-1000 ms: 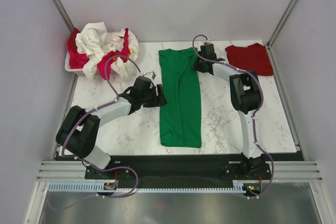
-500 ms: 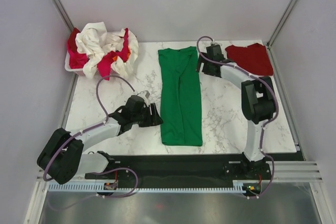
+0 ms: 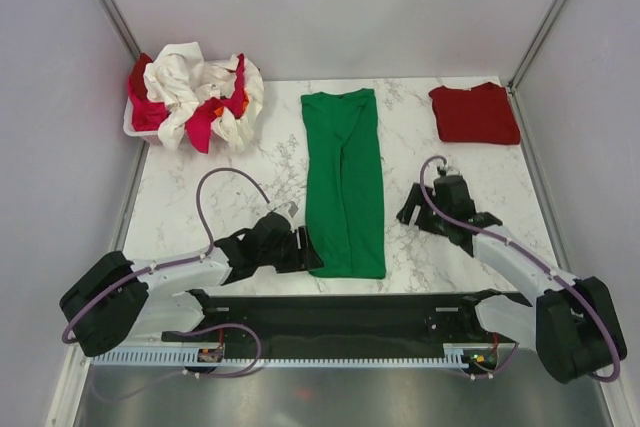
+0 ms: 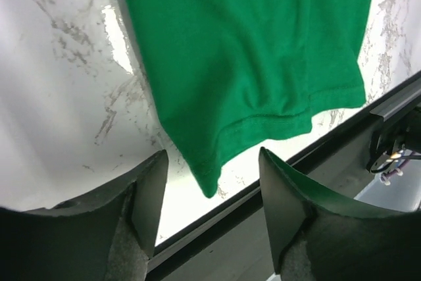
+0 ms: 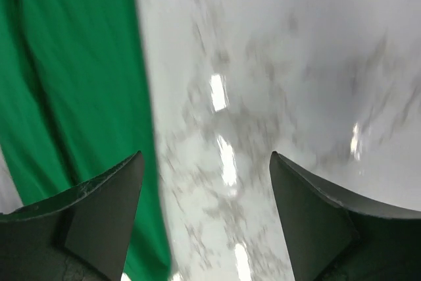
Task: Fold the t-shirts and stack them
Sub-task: Fold the tshirt
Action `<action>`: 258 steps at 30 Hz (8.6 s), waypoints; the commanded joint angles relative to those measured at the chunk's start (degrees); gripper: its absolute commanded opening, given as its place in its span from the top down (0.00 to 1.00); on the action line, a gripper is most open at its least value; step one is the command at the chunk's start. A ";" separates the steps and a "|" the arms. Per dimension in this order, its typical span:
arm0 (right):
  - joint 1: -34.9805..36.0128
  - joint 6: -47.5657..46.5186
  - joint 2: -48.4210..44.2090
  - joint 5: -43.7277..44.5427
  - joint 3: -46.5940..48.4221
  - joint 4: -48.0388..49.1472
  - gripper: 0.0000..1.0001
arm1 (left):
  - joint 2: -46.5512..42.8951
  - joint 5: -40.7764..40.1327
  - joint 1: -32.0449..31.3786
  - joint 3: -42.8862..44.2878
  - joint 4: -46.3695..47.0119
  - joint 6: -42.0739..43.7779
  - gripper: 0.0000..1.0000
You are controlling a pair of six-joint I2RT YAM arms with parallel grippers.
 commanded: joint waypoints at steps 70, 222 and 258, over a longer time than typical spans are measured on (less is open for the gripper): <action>20.23 1.73 14.59 22.10 27.00 -15.11 1.00 | 15.06 -1.60 12.68 36.06 -20.78 14.39 0.98; -2.53 -6.54 40.59 -6.82 56.77 -20.21 1.00 | 32.37 8.33 26.66 62.60 -25.26 21.43 0.98; -8.07 -5.57 62.86 -24.22 61.11 -4.91 0.07 | 3.31 5.52 26.93 41.19 -36.86 29.51 0.00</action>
